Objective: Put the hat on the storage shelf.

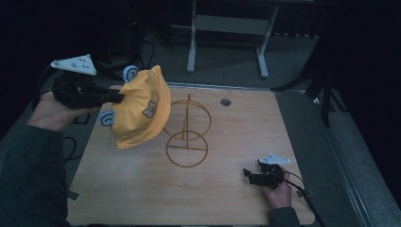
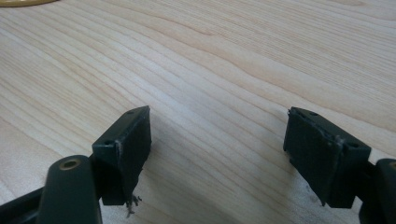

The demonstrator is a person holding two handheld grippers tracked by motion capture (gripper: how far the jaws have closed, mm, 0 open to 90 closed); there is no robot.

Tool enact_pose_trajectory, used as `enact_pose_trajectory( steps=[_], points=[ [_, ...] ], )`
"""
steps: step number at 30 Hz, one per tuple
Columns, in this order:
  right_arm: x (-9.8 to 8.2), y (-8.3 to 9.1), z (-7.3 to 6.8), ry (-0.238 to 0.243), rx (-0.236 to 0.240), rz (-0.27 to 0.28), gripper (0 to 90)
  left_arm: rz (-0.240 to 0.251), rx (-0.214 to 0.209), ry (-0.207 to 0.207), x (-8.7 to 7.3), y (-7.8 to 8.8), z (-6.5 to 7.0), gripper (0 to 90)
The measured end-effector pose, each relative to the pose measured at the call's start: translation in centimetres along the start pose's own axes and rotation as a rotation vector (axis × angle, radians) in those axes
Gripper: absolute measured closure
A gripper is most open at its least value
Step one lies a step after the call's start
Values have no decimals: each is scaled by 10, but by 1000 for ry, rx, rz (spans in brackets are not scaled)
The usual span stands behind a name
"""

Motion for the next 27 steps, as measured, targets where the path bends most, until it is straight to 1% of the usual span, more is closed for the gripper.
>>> enact_pose_trajectory(
  steps=[2,8,9,10,12,13,16,19,23,27],
  points=[
    [0,0,0,0,0,0,232,6,-6,-1,2,0,1,849],
    [0,0,0,0,0,0,232,4,-12,-14,6,1,2,848],
    [0,0,0,0,0,0,233,8,-15,-10,7,1,3,849],
    [0,0,0,0,0,0,232,6,-15,-19,8,2,3,848],
    [0,0,0,0,0,0,232,11,-22,-22,10,2,4,849],
    [0,0,0,0,0,0,233,6,-23,-26,12,3,4,849],
    [0,0,0,2,0,0,232,18,-31,-28,15,3,6,848],
    [0,0,0,2,0,0,232,19,-36,-34,20,4,6,848],
    [0,0,0,2,0,0,232,24,-46,-34,26,2,8,848],
    [0,0,0,2,0,0,232,20,-57,-45,32,-1,9,847]
  ],
)
Point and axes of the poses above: each handheld gripper's, and its own axes: y roughly backward along the jaws, x roughly out of its top, z roughly to its right, the point moved 2 cm from there along -y, roughly forward along the jaws, and after that the axes turned 11 degrees about -z, right-handed, at the moved point
